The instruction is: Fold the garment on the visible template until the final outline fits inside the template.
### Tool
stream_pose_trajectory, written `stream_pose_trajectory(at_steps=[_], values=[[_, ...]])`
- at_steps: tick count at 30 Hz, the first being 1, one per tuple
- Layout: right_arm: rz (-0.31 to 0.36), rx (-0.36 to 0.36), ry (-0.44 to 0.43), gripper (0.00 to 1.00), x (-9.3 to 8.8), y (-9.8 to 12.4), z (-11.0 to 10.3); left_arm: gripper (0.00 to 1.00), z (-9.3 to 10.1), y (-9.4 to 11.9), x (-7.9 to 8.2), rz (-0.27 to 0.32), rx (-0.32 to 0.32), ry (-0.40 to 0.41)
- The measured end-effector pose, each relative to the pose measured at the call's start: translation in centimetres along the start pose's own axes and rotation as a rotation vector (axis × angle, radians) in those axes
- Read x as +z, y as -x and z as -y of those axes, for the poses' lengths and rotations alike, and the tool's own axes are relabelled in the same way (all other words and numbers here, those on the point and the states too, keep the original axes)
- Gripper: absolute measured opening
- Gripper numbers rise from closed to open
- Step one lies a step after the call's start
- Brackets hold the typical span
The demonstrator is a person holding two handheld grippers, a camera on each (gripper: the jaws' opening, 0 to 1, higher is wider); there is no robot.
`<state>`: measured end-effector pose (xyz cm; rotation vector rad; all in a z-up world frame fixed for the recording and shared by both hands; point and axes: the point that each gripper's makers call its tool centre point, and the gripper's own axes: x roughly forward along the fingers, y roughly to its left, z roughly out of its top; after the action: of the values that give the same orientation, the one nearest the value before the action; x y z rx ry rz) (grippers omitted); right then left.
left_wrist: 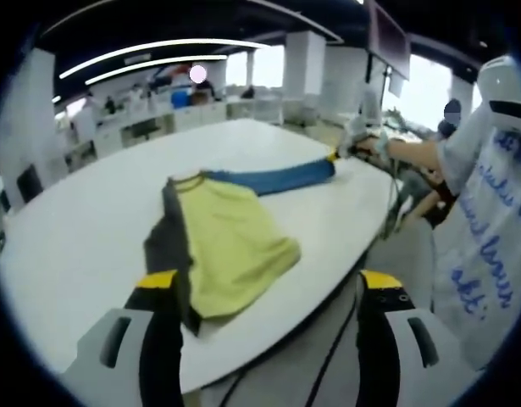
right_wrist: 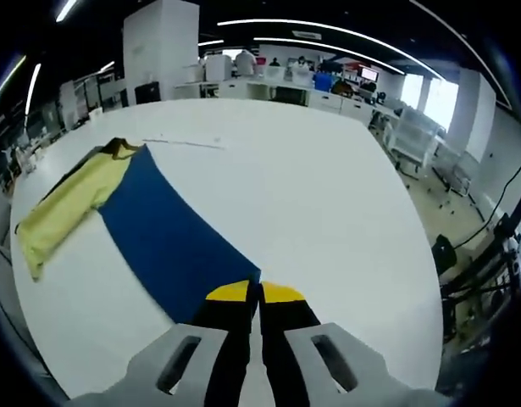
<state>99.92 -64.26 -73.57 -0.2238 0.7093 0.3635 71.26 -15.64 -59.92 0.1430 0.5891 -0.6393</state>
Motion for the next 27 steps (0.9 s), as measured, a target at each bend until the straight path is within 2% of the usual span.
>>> stream_pose_trajectory(at_steps=[8,13,19,23,27], values=[[-0.030,-0.027,-0.012,0.03,-0.9,-0.3,0.9,0.81,0.0,0.0,-0.1,-0.003,0.004,0.003],[-0.032,-0.024,-0.012,0.03,-1.2,-0.3,0.4,0.81,0.1,0.1,-0.3,-0.006,0.008,0.007],[-0.043,-0.046,-0.008,0.03,-1.6,-0.2,1.4,0.81,0.1,0.1,-0.2,-0.007,0.009,0.005],[-0.034,-0.058,-0.031,0.01,-1.7,0.3,2.4,0.81,0.1,0.1,-0.1,-0.006,0.009,0.004],[-0.029,-0.056,-0.028,0.01,-1.6,0.6,2.0,0.81,0.2,0.0,-0.1,-0.009,0.003,0.002]])
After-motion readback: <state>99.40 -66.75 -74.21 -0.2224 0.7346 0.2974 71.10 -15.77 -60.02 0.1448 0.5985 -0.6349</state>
